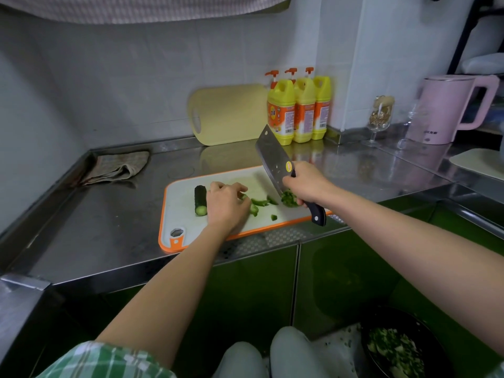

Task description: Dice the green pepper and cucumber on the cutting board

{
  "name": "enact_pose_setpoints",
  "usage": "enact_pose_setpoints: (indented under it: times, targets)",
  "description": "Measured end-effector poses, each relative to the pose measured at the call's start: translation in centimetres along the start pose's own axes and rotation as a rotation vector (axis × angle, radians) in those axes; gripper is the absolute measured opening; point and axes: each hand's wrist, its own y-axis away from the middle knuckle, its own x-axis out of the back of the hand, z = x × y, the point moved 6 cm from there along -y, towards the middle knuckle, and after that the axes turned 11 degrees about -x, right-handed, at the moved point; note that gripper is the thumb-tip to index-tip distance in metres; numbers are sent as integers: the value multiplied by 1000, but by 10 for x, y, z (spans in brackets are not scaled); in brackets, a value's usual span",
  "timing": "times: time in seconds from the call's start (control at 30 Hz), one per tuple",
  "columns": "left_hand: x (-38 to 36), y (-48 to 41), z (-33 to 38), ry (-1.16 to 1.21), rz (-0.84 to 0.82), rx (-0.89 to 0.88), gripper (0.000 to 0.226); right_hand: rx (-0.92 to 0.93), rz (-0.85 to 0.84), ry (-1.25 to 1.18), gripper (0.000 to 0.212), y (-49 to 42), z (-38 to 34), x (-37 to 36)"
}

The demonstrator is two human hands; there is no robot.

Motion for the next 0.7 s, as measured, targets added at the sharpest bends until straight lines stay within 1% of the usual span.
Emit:
enact_pose_setpoints:
  times: [0.07,0.2,0.3,0.4,0.47,0.5,0.6,0.7]
  targets:
    - [0,1,6,-2,-69,-39,39,-10,-4,-9,13,2,8,2]
    - [-10,-6,9,-160,-184,-218,51,-58,-6,-12,13,3,23,3]
    - [-21,-16,13,-141,-317,-346,63,-67,-5,-25,17,0,29,4]
    - [-32,-26,20,-122,-487,-465,69,-62,-4,-10,15,-2,29,4]
    - [-39,-30,24,-135,-586,-516,66,-61,-3,-5,12,-4,28,4]
    - [-40,-32,27,-146,-607,-538,62,-58,-3,-2,10,-5,29,3]
    - [-41,-36,31,-186,-574,-617,48,-43,-10,18,10,-5,28,1]
    - [-41,-38,29,-188,-513,-638,37,-32,-12,33,18,-5,26,-3]
